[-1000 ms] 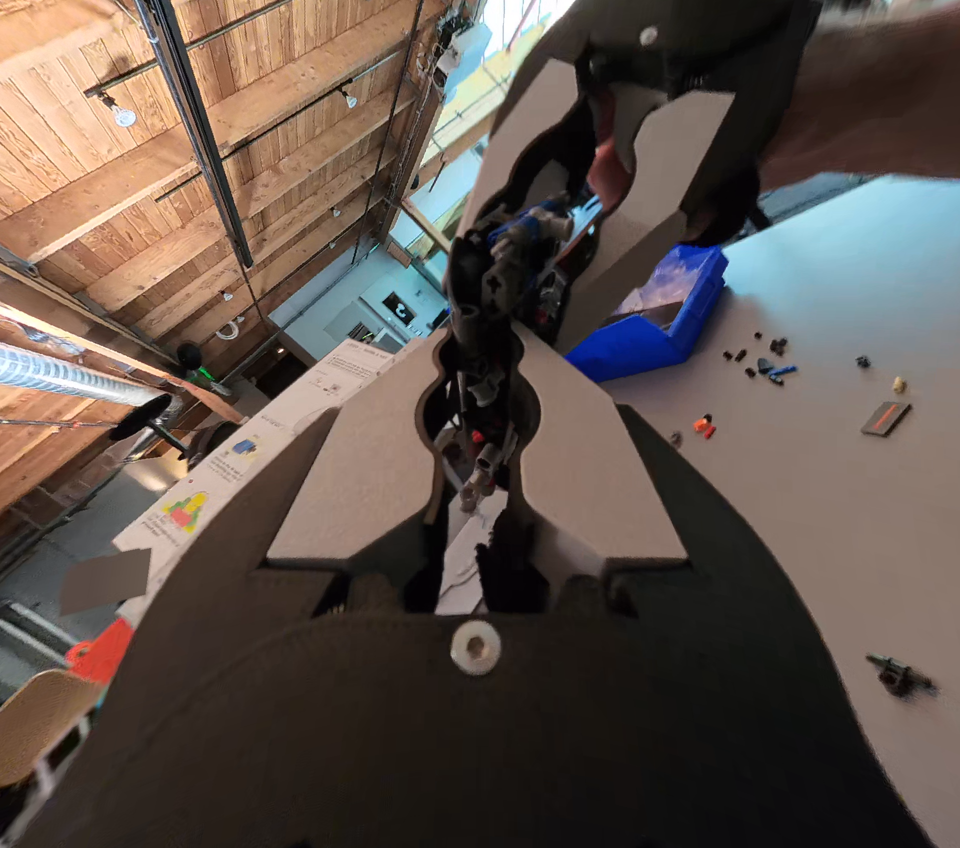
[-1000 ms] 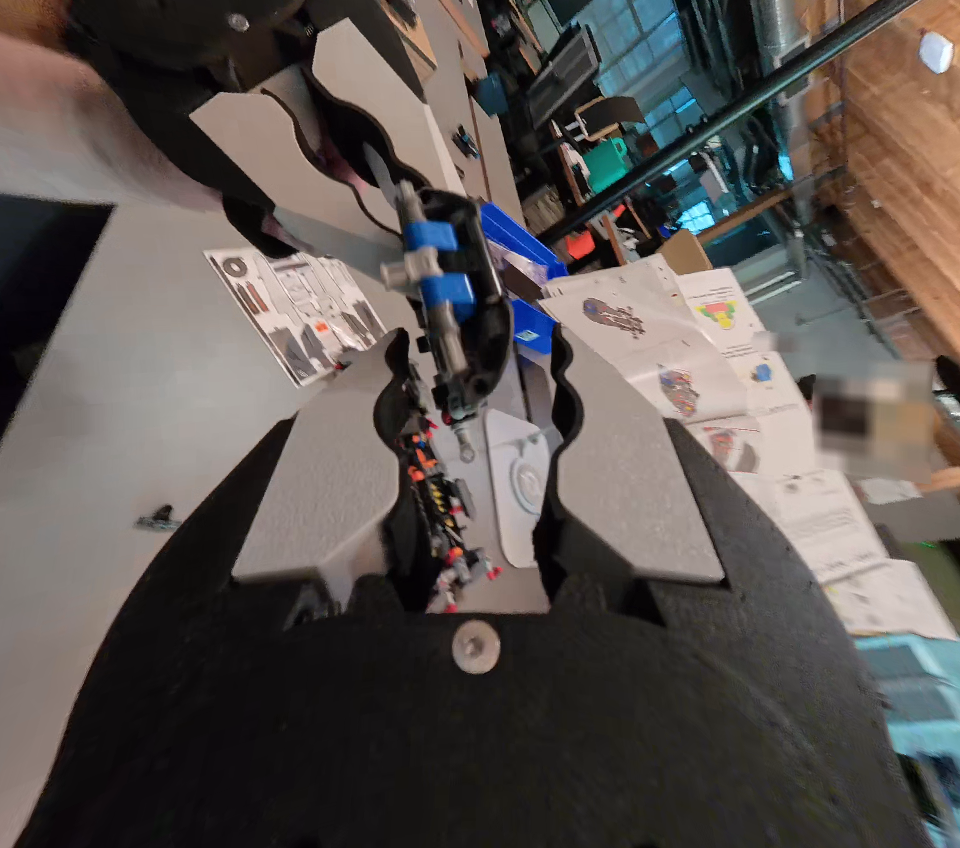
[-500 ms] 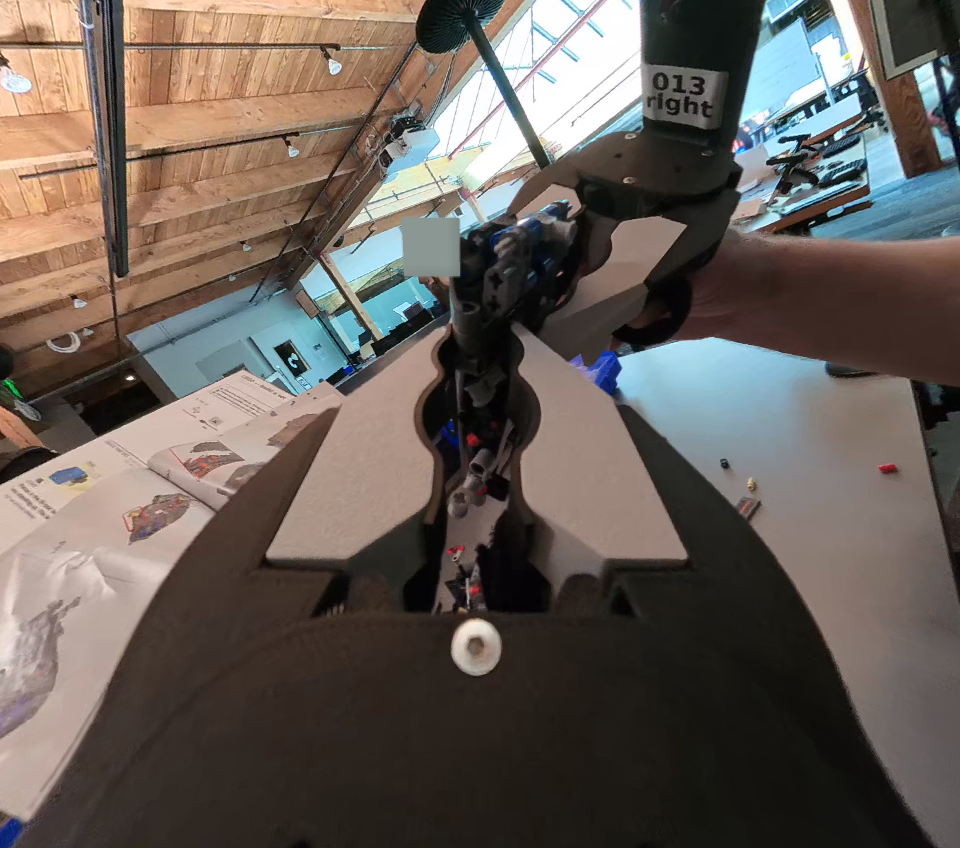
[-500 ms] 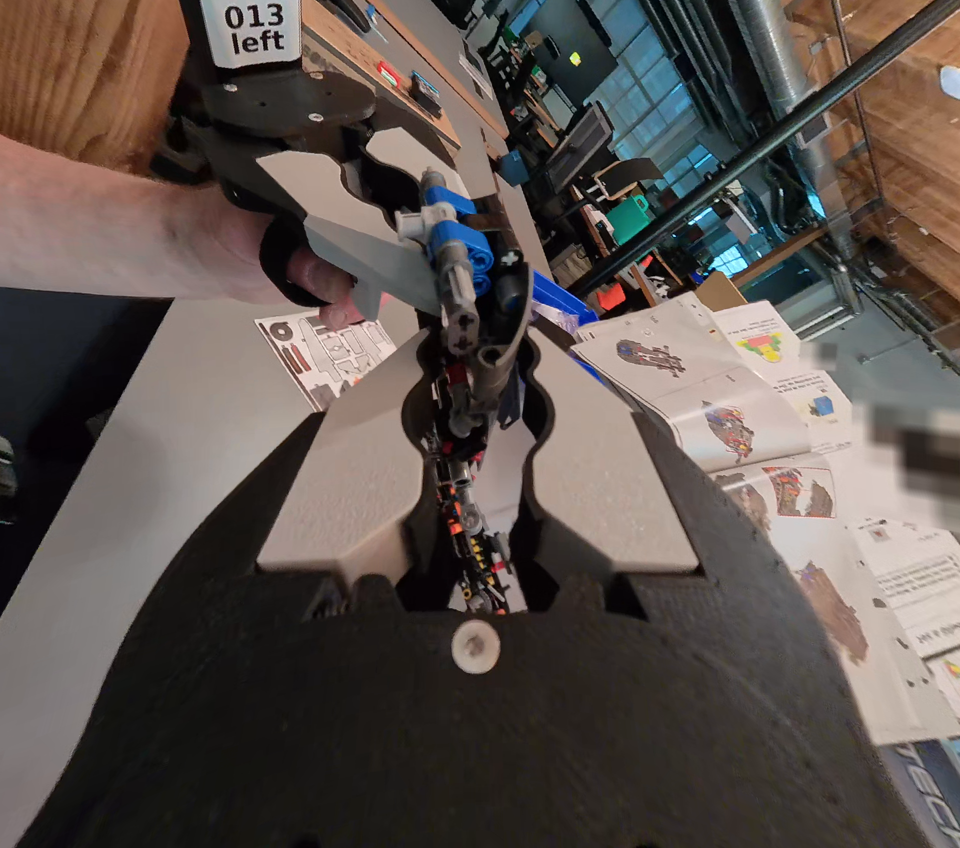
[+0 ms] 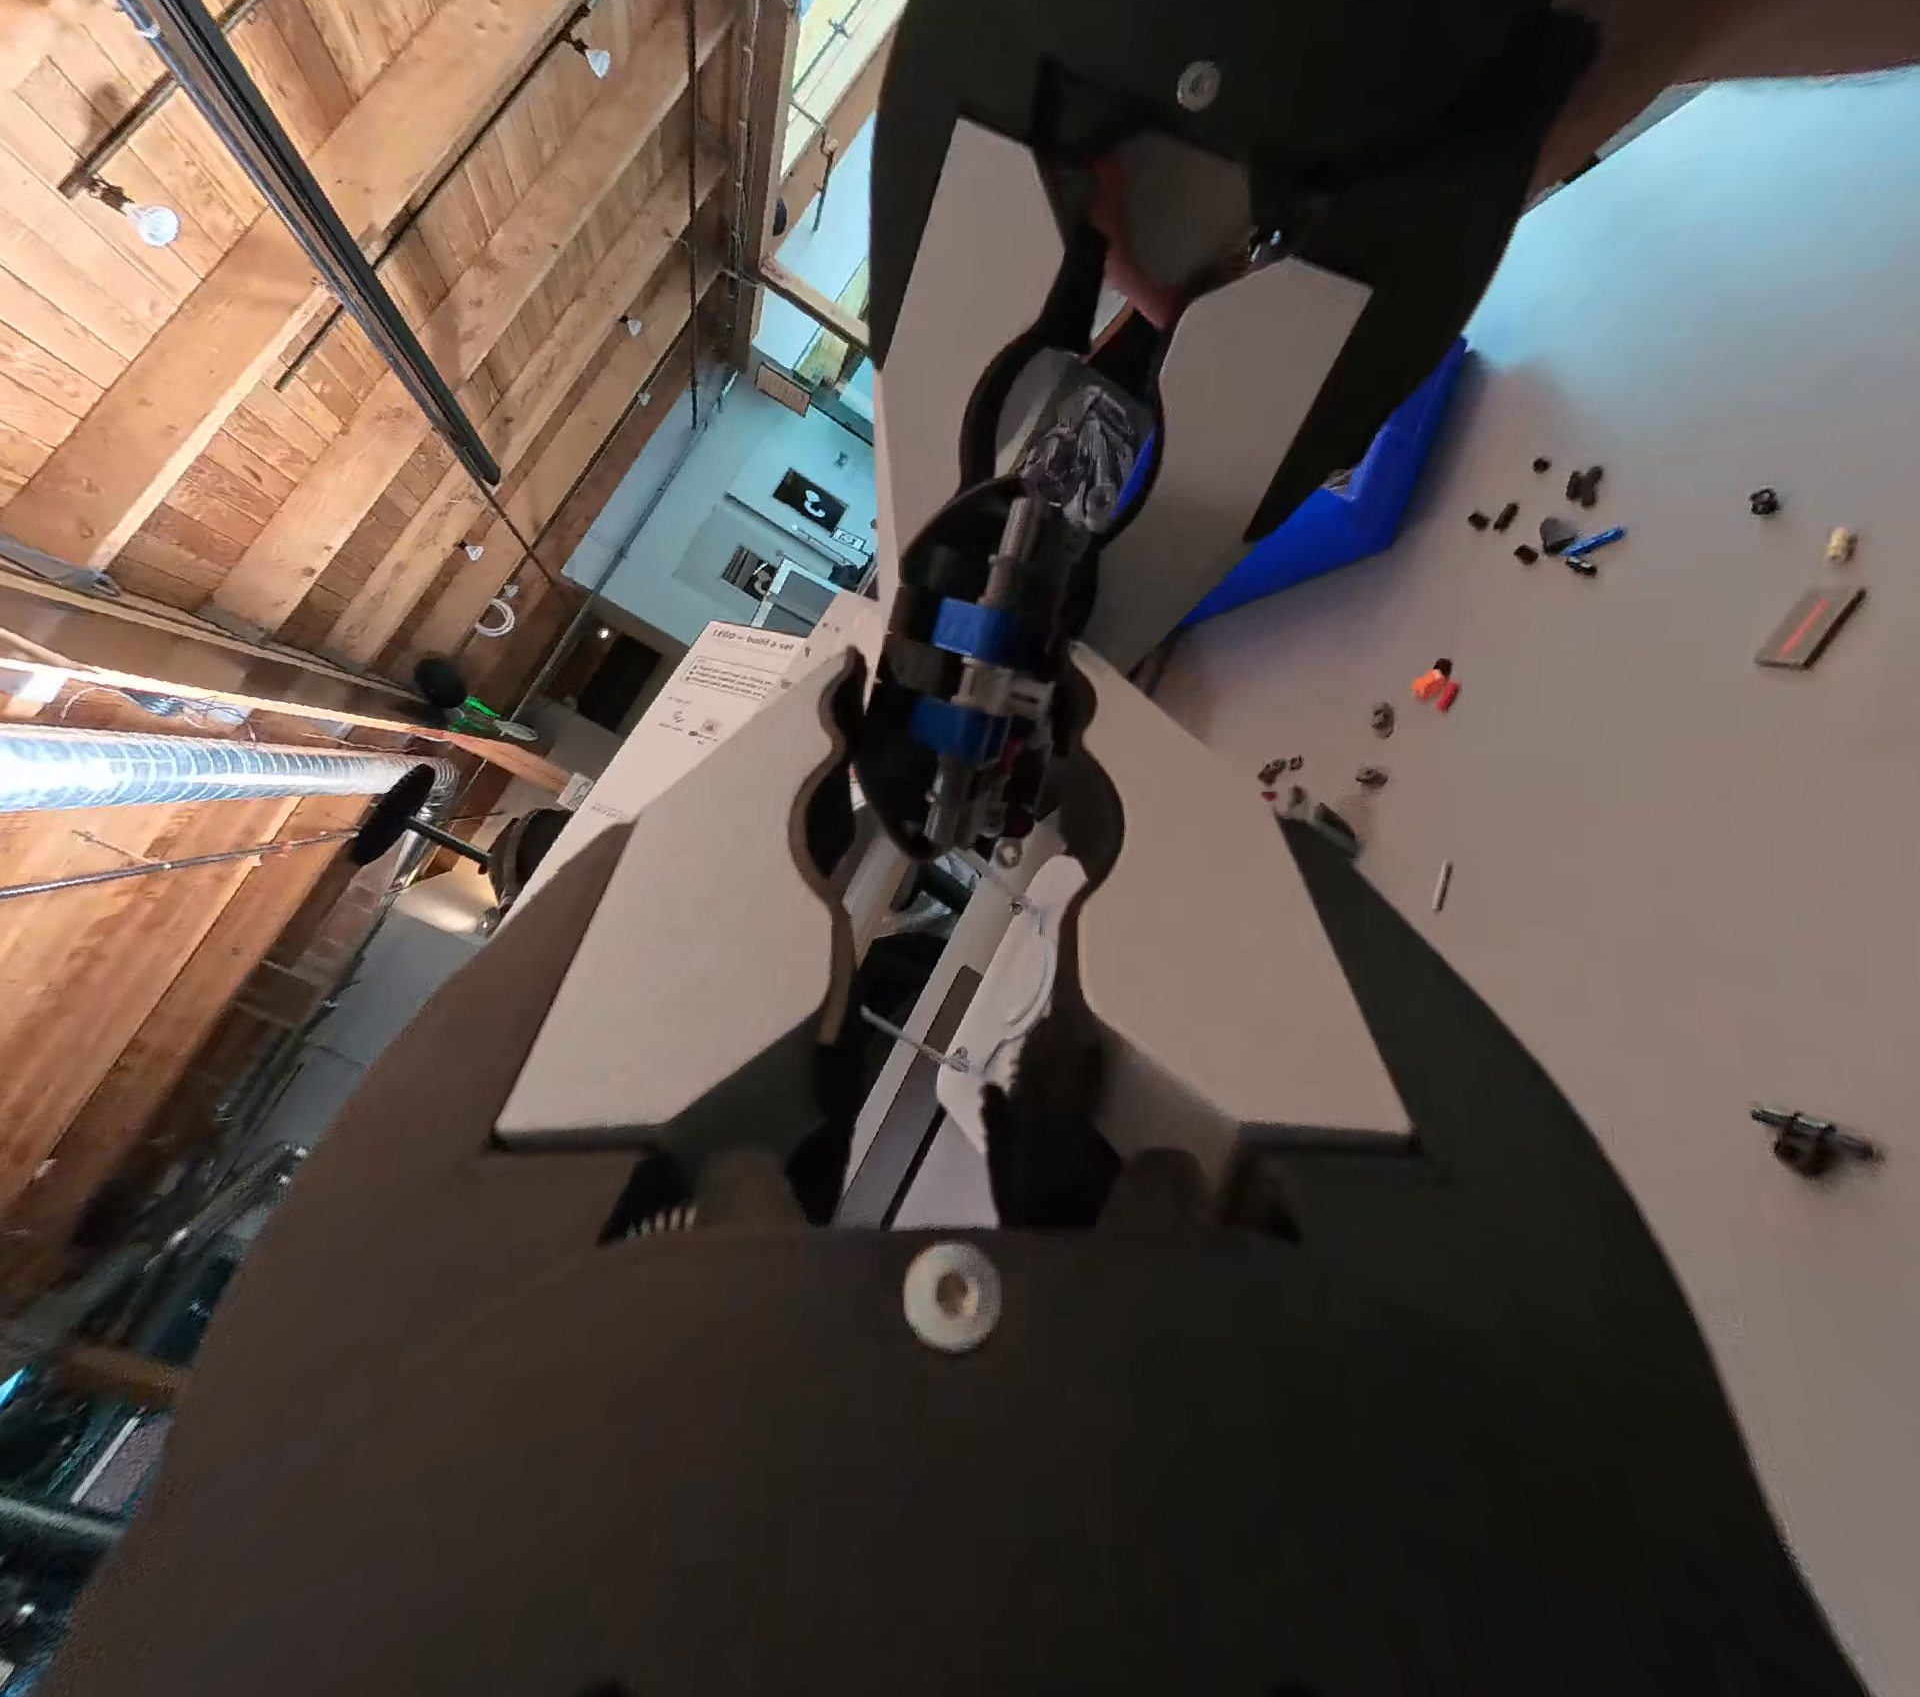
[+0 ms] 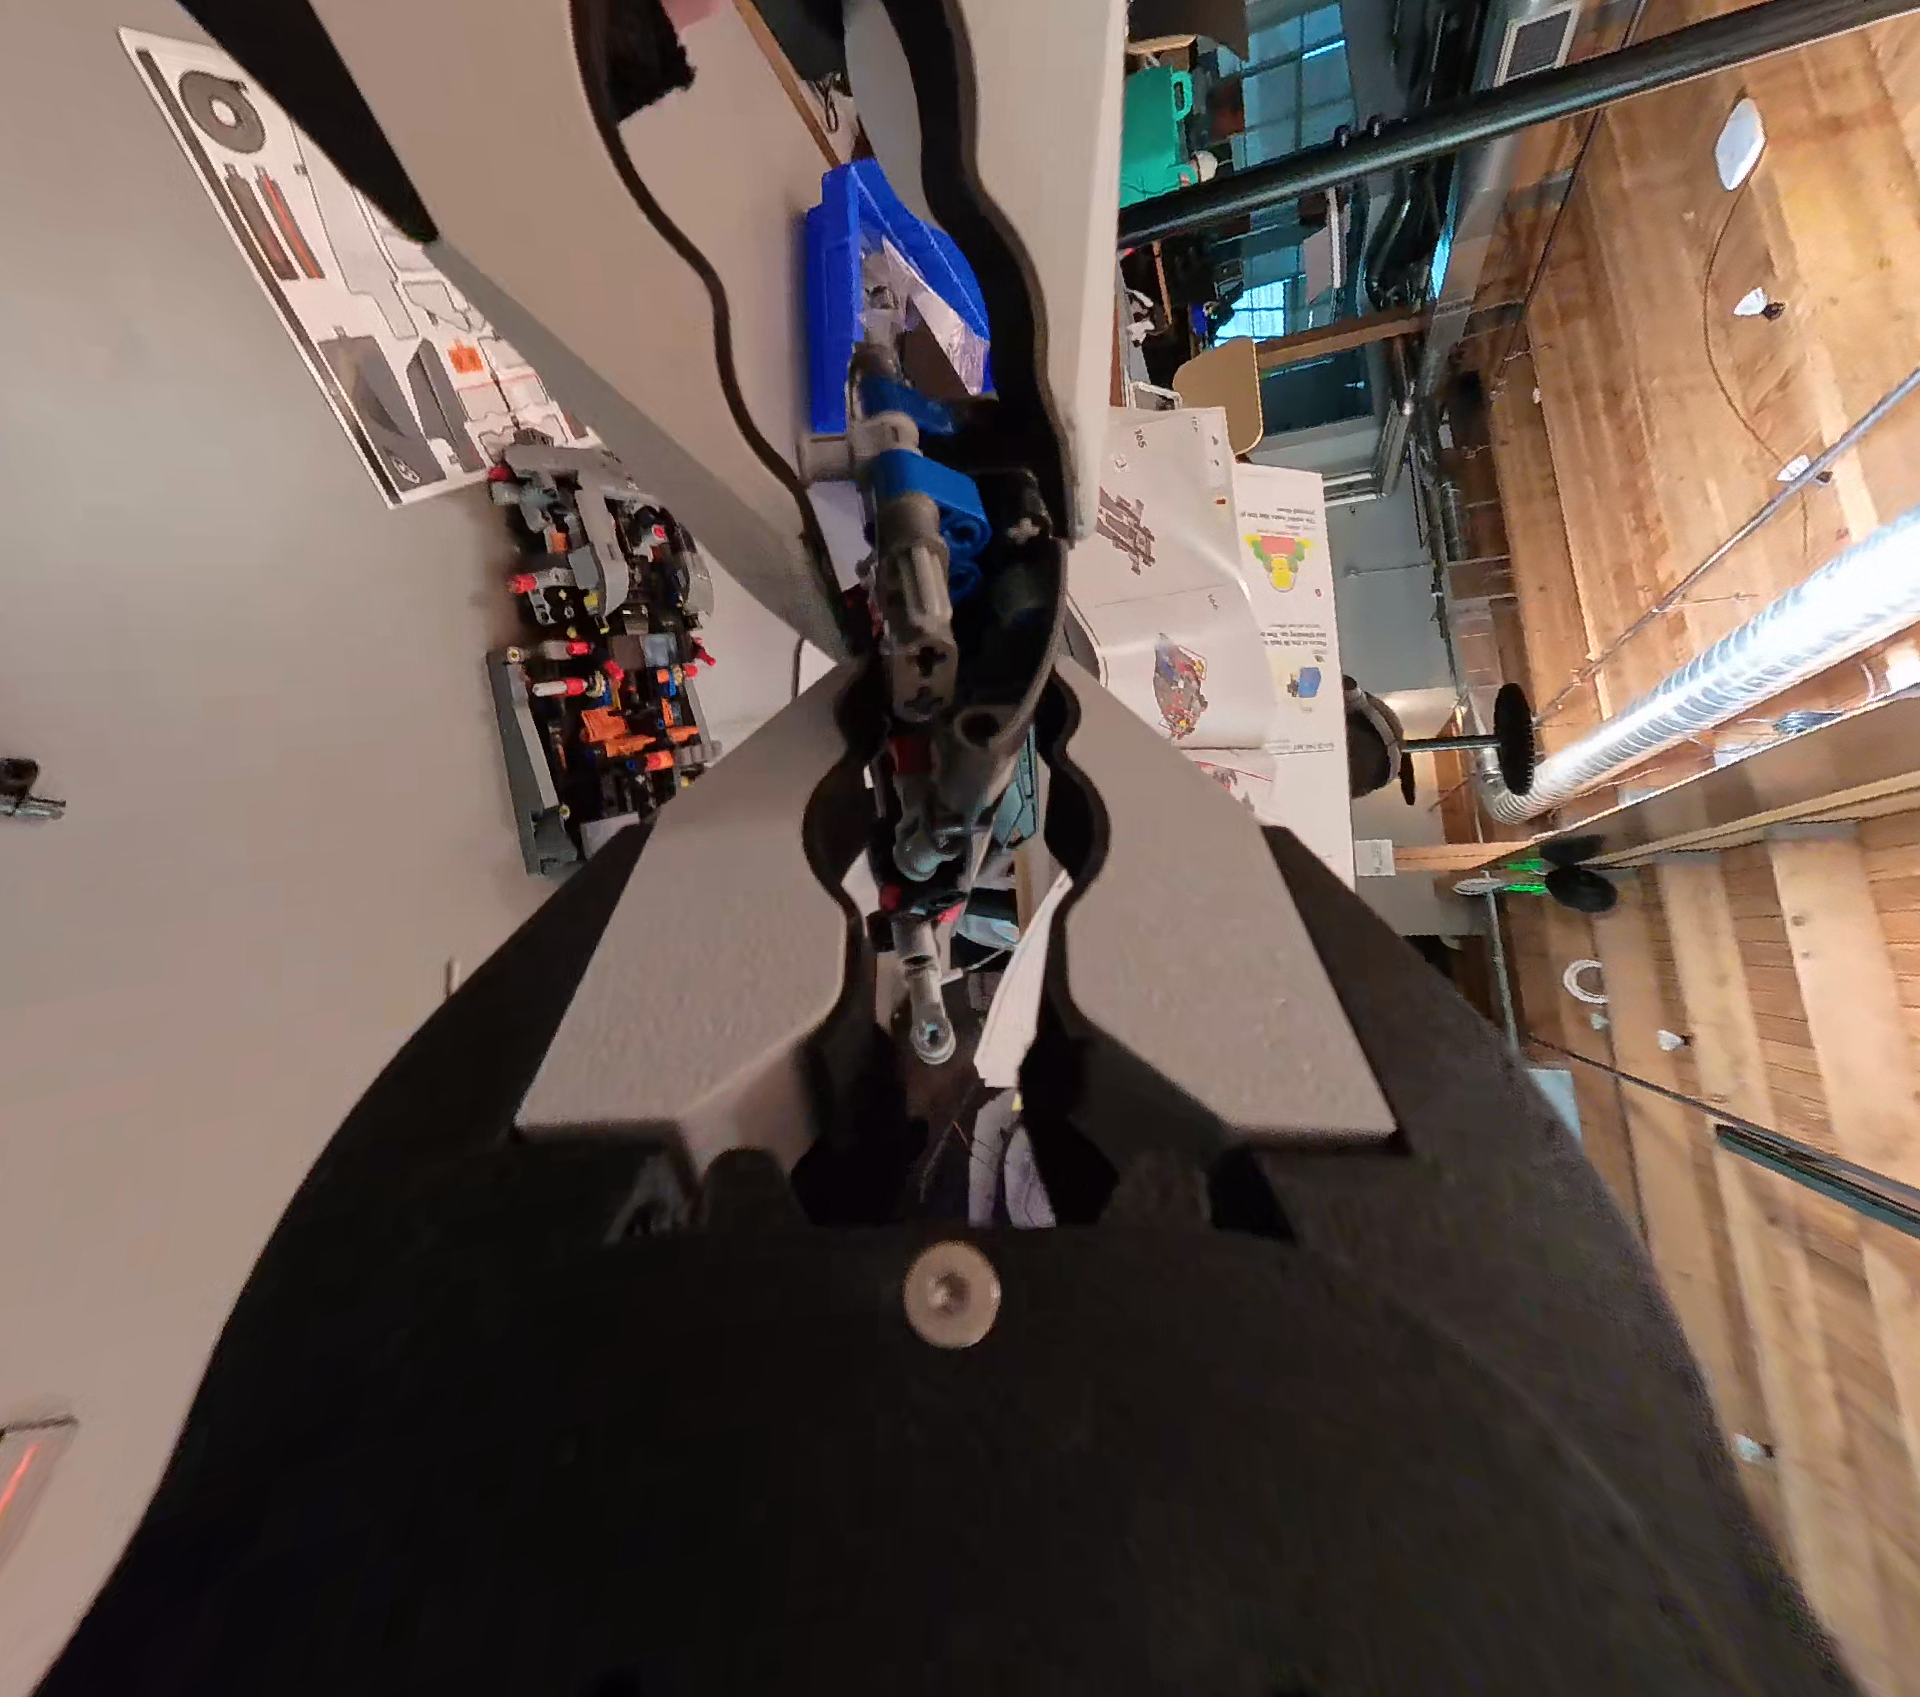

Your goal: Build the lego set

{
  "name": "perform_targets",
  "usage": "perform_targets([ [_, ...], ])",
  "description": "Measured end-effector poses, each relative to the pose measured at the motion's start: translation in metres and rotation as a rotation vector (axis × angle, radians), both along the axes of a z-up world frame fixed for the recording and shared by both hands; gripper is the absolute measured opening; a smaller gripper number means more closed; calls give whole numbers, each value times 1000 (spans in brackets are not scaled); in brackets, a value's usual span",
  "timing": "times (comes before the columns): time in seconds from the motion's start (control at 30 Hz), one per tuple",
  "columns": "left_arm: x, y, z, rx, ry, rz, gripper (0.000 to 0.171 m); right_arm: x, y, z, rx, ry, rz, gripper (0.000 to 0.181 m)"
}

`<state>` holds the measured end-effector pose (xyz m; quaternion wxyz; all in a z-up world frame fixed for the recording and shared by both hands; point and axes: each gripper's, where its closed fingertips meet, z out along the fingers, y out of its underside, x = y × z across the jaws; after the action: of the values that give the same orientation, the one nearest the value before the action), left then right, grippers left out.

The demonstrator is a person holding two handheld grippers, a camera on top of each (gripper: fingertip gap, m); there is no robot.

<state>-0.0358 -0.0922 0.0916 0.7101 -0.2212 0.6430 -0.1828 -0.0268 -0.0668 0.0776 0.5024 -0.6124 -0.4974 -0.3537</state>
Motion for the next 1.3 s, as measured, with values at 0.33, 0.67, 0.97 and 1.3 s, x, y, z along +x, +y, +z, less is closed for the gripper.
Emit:
perform_targets([
  [0.33, -17, -5, 16, 38, -117, 24, 32, -18, -2, 14, 41, 61, 72, 38],
  [0.67, -32, 2, 19, 67, -157, 71, 31, -21, 5, 16, 21, 285, 190, 52],
  [0.97, -39, 1, 21, 40, -184, 29, 31, -37, 3, 8, -6, 354, 319, 26],
  [1.3, -27, 5, 9, -52, -133, 10, 41, -15, 16, -6, 73, 135, 158, 22],
])
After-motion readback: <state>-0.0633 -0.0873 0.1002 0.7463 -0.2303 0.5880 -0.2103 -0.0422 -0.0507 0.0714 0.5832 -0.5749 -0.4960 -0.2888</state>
